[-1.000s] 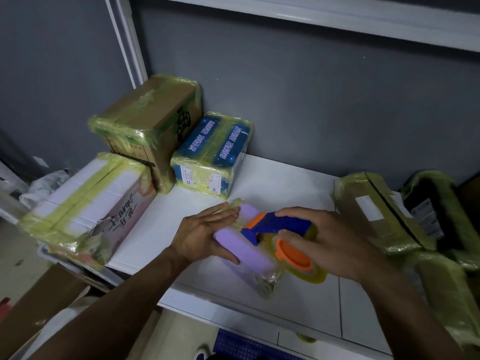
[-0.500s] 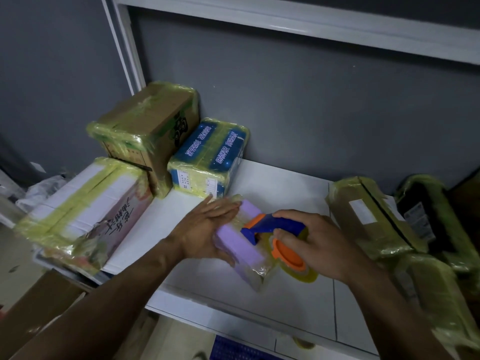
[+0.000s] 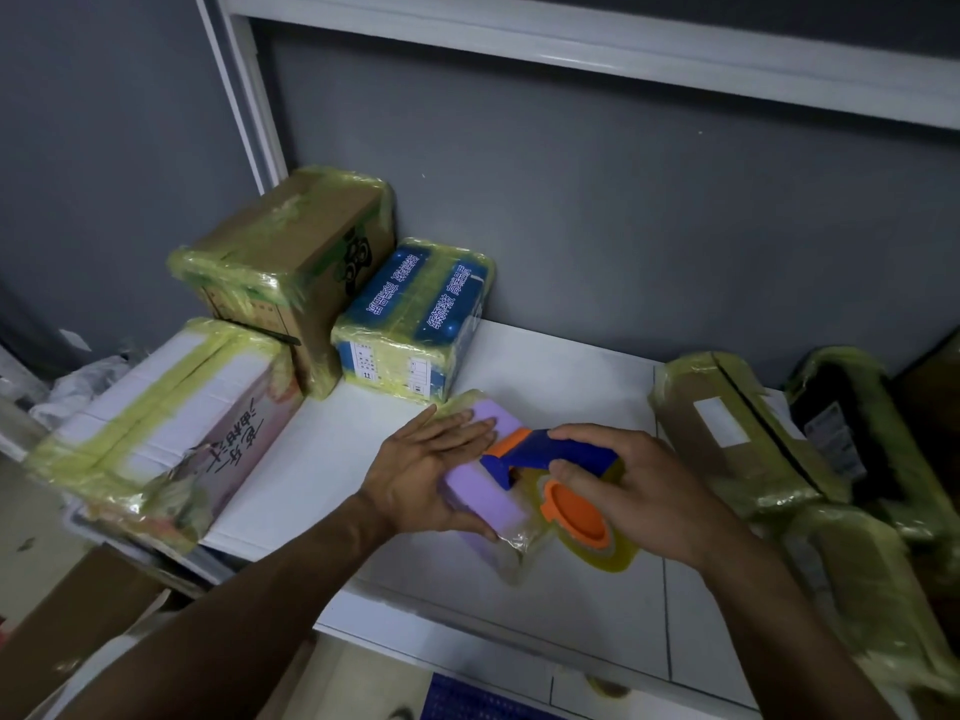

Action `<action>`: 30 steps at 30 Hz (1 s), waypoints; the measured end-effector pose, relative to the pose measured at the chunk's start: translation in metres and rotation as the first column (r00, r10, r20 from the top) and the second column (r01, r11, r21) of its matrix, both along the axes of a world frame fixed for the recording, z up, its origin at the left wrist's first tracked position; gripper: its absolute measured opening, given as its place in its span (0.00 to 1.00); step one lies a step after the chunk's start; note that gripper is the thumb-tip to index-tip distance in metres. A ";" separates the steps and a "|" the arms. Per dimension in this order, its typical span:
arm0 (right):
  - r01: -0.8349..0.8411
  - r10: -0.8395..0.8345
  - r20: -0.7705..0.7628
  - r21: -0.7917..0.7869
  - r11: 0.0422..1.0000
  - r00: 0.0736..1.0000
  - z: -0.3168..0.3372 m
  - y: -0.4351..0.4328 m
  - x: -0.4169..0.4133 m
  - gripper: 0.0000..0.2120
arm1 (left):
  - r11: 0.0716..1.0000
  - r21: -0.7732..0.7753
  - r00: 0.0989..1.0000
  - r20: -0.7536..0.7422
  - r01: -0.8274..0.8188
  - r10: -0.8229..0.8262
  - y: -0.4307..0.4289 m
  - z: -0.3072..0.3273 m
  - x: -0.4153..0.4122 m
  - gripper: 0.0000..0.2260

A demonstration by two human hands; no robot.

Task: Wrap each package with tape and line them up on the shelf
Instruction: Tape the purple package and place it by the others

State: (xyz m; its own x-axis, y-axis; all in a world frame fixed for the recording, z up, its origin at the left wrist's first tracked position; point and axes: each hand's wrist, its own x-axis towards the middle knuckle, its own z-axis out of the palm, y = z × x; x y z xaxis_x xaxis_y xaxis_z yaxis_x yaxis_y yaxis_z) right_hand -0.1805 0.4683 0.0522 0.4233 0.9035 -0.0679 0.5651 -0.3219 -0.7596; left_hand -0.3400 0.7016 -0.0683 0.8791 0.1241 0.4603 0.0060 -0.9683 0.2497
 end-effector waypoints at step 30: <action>0.024 -0.015 -0.067 0.142 0.990 0.998 -0.030 0.009 -0.032 0.14 | 0.997 -0.014 0.962 -0.263 -0.075 0.069 0.039 0.019 -0.035 0.52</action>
